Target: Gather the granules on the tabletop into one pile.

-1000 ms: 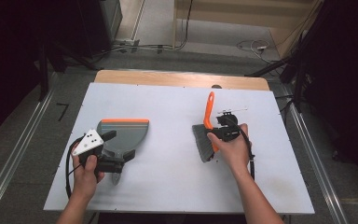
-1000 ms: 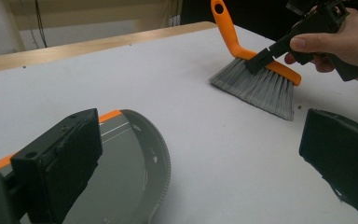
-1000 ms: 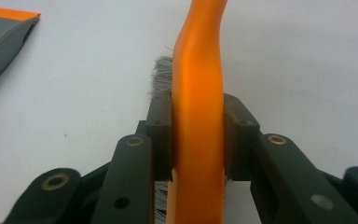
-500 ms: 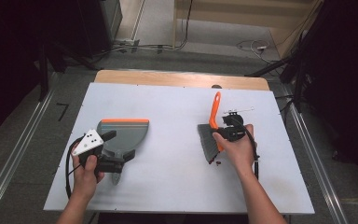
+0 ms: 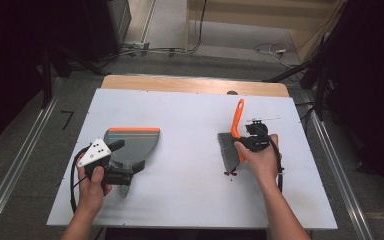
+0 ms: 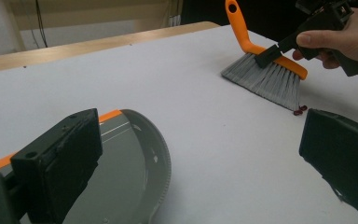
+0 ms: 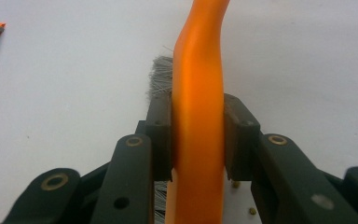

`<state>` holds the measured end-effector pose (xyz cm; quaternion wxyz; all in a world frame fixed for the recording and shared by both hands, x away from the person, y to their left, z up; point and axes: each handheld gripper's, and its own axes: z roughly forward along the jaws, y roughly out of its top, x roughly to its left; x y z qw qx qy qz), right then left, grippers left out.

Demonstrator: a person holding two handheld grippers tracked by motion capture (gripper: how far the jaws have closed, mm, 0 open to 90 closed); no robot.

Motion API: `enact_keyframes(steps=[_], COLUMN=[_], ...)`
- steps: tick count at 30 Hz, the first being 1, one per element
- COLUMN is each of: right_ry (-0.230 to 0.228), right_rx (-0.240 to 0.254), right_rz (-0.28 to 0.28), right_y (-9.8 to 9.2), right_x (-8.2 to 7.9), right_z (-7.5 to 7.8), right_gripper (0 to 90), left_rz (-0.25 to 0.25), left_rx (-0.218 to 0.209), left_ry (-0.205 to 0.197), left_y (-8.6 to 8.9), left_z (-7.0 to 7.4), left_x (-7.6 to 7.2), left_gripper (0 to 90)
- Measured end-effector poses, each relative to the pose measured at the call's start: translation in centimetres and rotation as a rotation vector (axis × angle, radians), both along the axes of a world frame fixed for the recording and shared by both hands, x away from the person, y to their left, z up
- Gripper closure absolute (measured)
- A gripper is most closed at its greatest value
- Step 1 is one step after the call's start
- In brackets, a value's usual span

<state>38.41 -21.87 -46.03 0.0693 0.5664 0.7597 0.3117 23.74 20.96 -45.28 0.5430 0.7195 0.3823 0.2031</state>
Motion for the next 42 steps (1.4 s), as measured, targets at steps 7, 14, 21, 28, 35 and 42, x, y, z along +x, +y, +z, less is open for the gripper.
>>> enact_keyframes(steps=[7,14,21,28,35,42], right_ry=[-0.037,-0.077,-0.129,-0.067,-0.113,-0.14], right_rx=[0.05,0.042,-0.069,-0.134,-0.182,-0.165], right_rz=[0.056,0.223,0.505,0.725,0.823,0.814], right_y=[0.1,0.2,0.0,0.5,0.8,0.2], right_x=[-0.3,-1.1,-4.0,-6.3,-4.5,-1.7], right_z=[0.9,3.8,5.3,3.1,1.7,1.5], right_gripper=[67.8,68.0,68.1,68.2,68.0,67.8], left_rz=[-0.001,-0.001,-0.002,-0.003,-0.001,0.002], left_rx=[0.0,0.001,0.001,0.007,0.01,0.009], left_ry=[0.002,0.005,0.008,0.008,0.014,0.012], left_y=[-0.1,-0.1,-0.1,-0.3,-0.3,-0.2], left_z=[-0.1,-0.1,-0.2,-0.2,-0.3,-0.4], left_x=[0.1,0.1,0.1,0.2,0.3,0.3], left_gripper=[0.0,0.0,0.0,0.0,0.0,0.0])
